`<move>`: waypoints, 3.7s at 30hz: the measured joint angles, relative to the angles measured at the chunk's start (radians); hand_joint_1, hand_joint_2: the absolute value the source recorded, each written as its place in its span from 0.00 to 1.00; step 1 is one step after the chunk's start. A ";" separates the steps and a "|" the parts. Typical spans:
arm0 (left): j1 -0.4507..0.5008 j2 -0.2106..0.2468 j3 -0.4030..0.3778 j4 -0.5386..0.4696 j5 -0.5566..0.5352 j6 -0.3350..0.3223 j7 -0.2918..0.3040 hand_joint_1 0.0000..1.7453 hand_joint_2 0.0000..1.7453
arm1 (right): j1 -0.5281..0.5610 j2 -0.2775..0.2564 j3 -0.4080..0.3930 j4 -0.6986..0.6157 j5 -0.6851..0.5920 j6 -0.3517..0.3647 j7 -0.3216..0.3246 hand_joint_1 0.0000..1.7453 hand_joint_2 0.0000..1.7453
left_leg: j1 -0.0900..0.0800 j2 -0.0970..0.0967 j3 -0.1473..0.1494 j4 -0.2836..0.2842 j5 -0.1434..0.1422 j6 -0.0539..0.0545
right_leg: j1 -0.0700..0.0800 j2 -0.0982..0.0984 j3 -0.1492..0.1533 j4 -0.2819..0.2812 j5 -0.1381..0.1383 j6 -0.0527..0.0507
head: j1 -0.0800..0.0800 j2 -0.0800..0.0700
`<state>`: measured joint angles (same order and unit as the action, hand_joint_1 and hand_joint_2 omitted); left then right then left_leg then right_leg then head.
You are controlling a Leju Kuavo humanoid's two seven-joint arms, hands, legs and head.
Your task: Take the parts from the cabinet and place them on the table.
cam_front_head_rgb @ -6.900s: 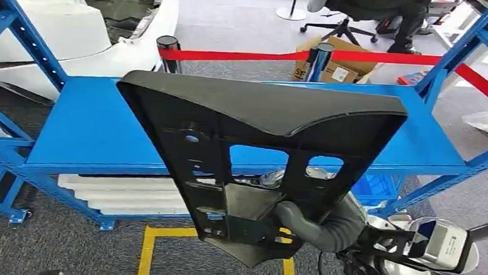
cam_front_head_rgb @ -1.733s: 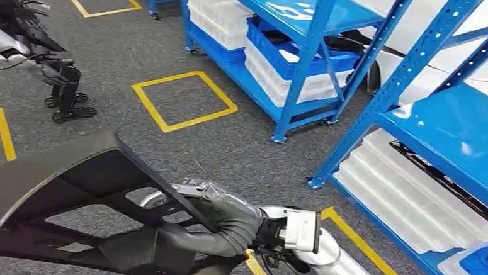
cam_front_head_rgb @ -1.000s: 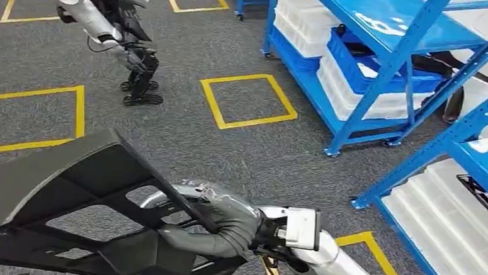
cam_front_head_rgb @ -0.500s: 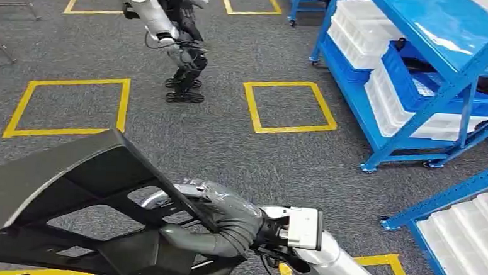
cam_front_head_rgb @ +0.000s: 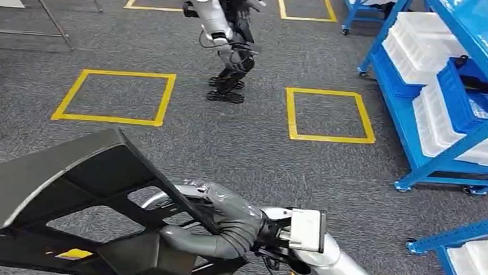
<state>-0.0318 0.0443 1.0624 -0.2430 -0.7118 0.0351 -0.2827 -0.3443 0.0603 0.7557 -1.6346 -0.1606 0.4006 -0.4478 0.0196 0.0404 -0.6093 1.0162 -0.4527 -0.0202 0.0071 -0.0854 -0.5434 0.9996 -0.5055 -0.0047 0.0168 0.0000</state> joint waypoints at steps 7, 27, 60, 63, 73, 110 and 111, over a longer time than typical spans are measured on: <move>0.000 0.001 0.012 -0.001 -0.011 -0.001 0.003 0.00 1.00 | 0.008 -0.002 -0.001 -0.006 0.000 -0.004 -0.001 1.00 1.00 | -0.008 -0.057 -0.002 -0.003 0.005 0.042 | -0.015 0.077 -0.092 0.222 -0.132 0.021 | 0.001 0.000; 0.002 -0.002 0.035 -0.003 -0.051 -0.021 -0.020 0.00 1.00 | 0.003 0.009 -0.003 -0.006 0.008 -0.006 0.002 1.00 1.00 | 0.019 -0.035 -0.073 0.141 -0.035 -0.024 | -0.009 0.021 0.001 -0.020 0.020 -0.016 | -0.001 0.000; -0.014 -0.019 0.060 -0.005 -0.096 -0.037 -0.031 0.00 1.00 | -0.069 0.106 -0.028 0.151 -0.010 -0.014 0.022 1.00 1.00 | 0.009 0.037 -0.010 0.018 -0.008 -0.029 | -0.001 0.009 -0.010 0.002 0.008 0.007 | -0.009 0.000; -0.011 -0.017 0.061 -0.005 -0.106 -0.038 -0.033 0.00 1.00 | -0.068 0.106 -0.024 0.151 -0.008 -0.014 0.022 1.00 1.00 | 0.007 0.001 -0.017 0.019 -0.006 0.004 | -0.003 -0.011 -0.003 0.003 0.005 0.016 | -0.004 0.000; -0.016 -0.018 0.069 -0.006 -0.106 -0.043 -0.032 0.00 1.00 | -0.058 0.101 -0.021 0.137 -0.009 -0.013 0.022 1.00 1.00 | -0.012 -0.109 -0.016 0.017 0.003 0.039 | -0.002 0.094 -0.099 0.191 -0.046 -0.006 | -0.003 0.000; -0.014 -0.019 0.093 -0.008 -0.124 -0.045 -0.021 0.00 1.00 | -0.050 0.093 -0.009 0.118 -0.021 0.003 0.016 1.00 1.00 | 0.001 -0.159 -0.010 0.009 0.002 0.023 | 0.005 0.154 -0.029 0.017 0.020 -0.021 | -0.007 0.000; -0.011 -0.019 0.095 -0.008 -0.125 -0.045 -0.021 0.00 1.00 | -0.053 0.095 -0.009 0.118 -0.022 0.004 0.016 1.00 1.00 | -0.001 -0.172 -0.013 0.004 0.008 0.015 | 0.001 0.142 -0.026 0.006 0.022 -0.021 | -0.007 0.000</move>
<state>-0.0430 0.0255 1.1574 -0.2514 -0.8370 -0.0103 -0.3040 -0.3970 0.1552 0.7465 -1.5164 -0.1827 0.4044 -0.4318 0.0184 -0.1312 -0.6221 1.0199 -0.4451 -0.0057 0.0083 0.0570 -0.5694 1.0058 -0.4832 -0.0261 0.0099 0.0000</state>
